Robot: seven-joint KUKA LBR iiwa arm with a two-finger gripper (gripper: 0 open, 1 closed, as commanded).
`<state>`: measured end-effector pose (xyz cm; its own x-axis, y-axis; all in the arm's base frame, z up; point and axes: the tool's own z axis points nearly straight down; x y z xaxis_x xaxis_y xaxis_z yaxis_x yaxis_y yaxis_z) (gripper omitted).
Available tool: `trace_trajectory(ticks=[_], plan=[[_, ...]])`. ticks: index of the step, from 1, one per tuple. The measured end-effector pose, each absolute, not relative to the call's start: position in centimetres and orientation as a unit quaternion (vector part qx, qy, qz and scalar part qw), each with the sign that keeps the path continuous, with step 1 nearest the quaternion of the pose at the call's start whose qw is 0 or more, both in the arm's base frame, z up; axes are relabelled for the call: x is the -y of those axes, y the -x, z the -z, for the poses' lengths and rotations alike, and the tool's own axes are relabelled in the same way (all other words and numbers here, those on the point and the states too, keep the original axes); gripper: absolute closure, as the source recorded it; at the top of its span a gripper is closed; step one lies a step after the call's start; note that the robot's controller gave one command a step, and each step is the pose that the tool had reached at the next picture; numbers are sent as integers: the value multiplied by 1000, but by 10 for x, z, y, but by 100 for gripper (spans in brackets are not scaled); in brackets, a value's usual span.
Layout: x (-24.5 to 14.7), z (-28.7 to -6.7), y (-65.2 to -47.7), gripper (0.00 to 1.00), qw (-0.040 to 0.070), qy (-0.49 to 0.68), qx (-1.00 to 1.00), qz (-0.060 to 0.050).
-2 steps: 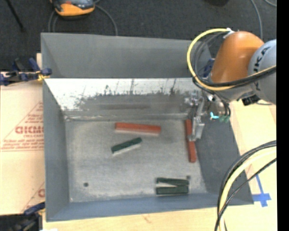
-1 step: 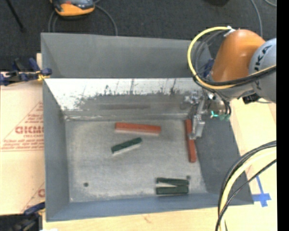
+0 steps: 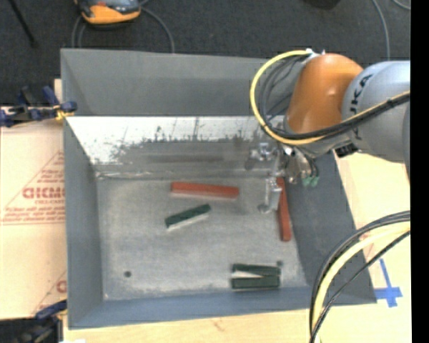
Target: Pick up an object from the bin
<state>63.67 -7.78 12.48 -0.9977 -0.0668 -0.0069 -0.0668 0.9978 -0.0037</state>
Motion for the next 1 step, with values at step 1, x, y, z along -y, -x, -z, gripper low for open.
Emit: trace_trajectory(ticks=[1], plan=[[47,-110,-636,0,2,4,-1000,-1]])
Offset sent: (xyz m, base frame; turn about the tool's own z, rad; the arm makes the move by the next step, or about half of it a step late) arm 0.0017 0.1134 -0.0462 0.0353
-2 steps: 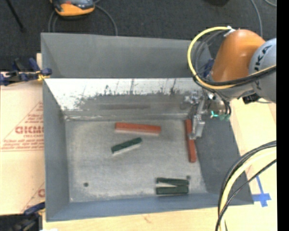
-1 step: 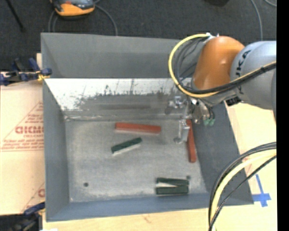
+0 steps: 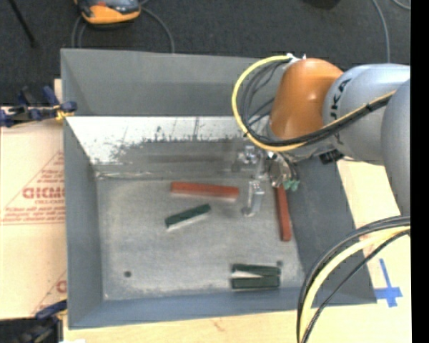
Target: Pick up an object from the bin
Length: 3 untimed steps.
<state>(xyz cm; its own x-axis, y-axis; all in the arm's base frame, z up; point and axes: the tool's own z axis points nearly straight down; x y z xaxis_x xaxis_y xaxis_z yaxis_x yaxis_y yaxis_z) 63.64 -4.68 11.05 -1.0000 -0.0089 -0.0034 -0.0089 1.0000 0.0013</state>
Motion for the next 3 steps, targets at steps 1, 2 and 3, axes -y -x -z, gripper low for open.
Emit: trace_trajectory(ticks=[1,2,3], plan=[[-35,-79,-639,100,1,17,-1000,0],[-35,-79,-639,100,1,18,-1000,0],[-38,-125,-643,100,-1,22,-1000,1]])
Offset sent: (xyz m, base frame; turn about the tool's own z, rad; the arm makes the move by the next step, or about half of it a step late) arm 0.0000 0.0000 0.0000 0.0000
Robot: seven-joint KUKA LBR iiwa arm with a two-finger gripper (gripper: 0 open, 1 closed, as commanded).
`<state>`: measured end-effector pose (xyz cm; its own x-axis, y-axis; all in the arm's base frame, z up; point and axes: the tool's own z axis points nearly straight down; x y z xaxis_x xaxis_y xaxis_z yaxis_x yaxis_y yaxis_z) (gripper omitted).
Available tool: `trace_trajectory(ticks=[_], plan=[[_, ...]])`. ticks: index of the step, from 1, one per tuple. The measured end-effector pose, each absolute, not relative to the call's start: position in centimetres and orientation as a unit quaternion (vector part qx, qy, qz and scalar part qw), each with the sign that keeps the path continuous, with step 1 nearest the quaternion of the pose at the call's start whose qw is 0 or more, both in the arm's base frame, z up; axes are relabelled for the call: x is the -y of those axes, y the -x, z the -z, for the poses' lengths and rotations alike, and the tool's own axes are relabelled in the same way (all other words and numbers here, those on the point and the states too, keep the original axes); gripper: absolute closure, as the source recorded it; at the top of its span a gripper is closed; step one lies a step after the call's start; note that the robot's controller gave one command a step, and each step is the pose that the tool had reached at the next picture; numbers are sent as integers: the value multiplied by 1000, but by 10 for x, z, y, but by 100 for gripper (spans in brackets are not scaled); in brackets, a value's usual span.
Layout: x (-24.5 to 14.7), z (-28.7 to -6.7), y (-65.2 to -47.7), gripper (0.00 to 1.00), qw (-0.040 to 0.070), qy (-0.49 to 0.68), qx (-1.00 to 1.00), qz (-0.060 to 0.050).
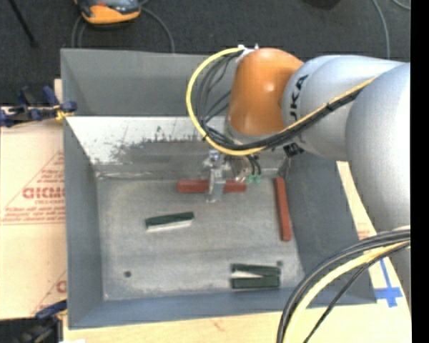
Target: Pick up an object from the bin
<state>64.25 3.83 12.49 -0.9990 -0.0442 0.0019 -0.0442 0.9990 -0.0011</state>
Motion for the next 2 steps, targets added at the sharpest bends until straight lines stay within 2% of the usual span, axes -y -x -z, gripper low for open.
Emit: trace_trajectory(ticks=[1,2], plan=[[-45,-183,-610,100,2,-42,999,-1],[-45,-258,-619,100,-2,-47,999,-1]])
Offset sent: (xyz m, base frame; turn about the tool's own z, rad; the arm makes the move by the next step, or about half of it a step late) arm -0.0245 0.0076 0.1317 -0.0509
